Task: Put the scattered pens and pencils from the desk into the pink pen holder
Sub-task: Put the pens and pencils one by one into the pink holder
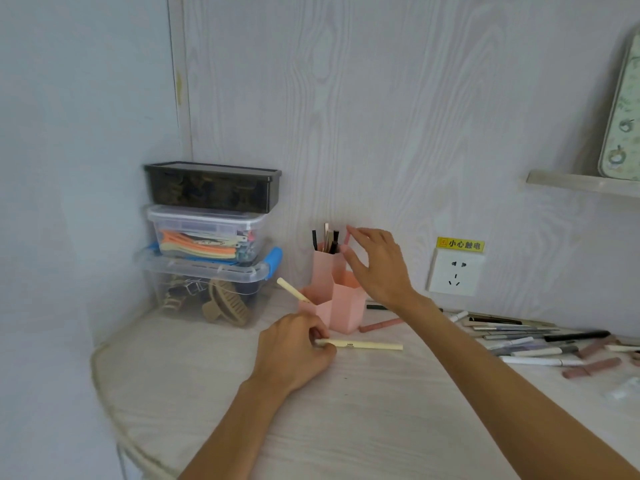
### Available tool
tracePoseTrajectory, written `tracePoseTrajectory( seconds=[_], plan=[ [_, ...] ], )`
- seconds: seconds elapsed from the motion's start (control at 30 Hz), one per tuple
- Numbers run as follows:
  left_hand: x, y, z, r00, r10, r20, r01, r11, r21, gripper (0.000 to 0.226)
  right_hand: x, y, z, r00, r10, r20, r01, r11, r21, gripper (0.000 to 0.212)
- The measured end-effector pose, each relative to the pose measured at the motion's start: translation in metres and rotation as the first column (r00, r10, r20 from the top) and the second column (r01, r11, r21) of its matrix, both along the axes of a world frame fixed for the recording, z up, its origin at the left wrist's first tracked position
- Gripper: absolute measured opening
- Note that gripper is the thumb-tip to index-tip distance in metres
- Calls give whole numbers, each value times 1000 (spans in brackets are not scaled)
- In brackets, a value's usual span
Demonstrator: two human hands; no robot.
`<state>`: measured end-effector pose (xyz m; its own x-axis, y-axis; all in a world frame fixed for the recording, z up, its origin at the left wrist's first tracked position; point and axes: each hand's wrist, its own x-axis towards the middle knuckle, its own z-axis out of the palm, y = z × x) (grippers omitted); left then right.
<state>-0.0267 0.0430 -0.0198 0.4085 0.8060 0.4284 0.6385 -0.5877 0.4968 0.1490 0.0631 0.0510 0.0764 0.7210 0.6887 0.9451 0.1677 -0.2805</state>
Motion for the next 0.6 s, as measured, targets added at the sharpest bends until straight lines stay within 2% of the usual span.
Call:
tracePoseTrajectory(
  seconds=[0.03,0.1,0.17,0.2,0.27,0.37,0.53,0.6],
  plan=[
    [0,-1,0,1000,-1,20,1,1000,3,12,4,-2,-2,1000,18,18,-18,1000,-25,46],
    [1,-1,1,996,1,92,-3,1000,23,12,15,-10,-5,996,56,-67,-58,998,-20,48],
    [1,-1,2,989,-7,149,0,999,44,14,30,-21,-15,980,40,-195,-37,999,19,41],
    [1,-1,2,986,-13,166,3,998,60,15,38,-27,-25,978,-2,-207,5,1000,10,35],
    [2,-1,2,978,-31,207,10,995,103,19,54,-39,-48,980,-79,-180,57,991,-123,26],
    [1,-1,1,947,-58,315,11,989,150,23,65,-50,-79,991,-80,-104,40,940,-338,24],
    [2,-2,2,898,-66,435,-45,970,239,29,62,-54,-85,996,6,-90,-37,938,-345,21],
    [3,-6,6,840,-68,538,-94,959,268,28,64,-54,-85,995,13,-98,-44,946,-321,20]
  ],
)
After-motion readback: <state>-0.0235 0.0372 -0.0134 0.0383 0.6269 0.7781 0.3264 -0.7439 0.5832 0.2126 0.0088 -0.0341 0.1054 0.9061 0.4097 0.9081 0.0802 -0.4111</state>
